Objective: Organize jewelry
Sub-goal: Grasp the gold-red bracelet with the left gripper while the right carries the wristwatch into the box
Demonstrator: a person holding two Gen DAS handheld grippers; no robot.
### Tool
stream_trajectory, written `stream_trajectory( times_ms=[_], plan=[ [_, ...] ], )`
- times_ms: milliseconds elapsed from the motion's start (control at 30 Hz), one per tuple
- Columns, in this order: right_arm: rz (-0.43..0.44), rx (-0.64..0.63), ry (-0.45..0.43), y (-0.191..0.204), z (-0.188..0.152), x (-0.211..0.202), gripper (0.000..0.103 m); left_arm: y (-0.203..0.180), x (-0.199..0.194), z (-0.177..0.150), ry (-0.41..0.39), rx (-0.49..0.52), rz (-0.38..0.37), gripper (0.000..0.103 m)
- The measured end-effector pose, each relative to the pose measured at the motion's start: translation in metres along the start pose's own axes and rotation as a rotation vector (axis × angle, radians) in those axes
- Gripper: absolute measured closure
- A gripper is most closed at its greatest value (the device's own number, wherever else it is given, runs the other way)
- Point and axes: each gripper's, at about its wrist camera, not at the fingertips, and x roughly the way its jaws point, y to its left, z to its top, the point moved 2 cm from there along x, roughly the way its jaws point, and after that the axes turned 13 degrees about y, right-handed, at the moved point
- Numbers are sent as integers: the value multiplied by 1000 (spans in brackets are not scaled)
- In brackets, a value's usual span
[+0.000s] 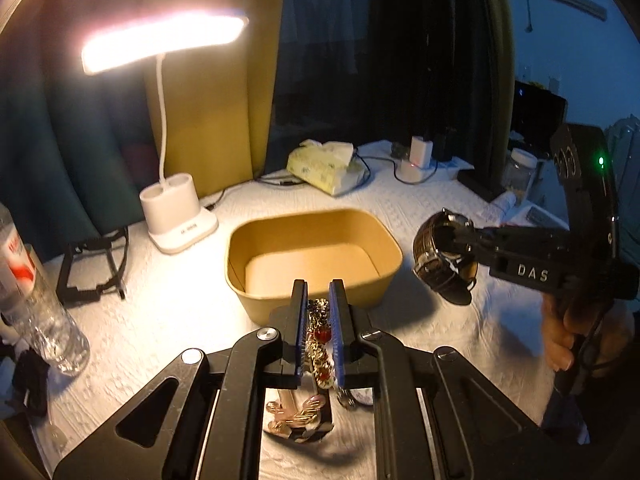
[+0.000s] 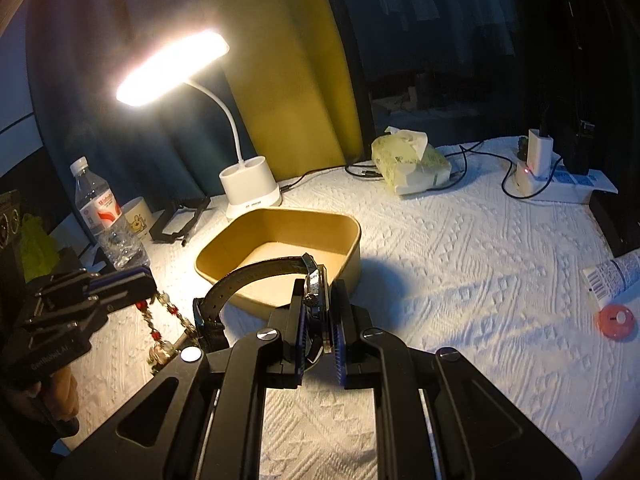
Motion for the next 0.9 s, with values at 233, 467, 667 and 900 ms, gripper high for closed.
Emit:
stream_trajectory(
  times_ms=[233,467,667,900],
  plan=[
    [18,-9,10,2,11,10,92,4,-6,20,-65,8,2,100],
    [26,-21,17,3,19,20,92,12,-1,24,-67,-5,4,100],
    [39,-25,23,2,27,31,92,18,-2,40,-115,3,15,100],
    [47,-19,33,0,36,42,91,24,13,62,-141,21,13,100]
  ],
)
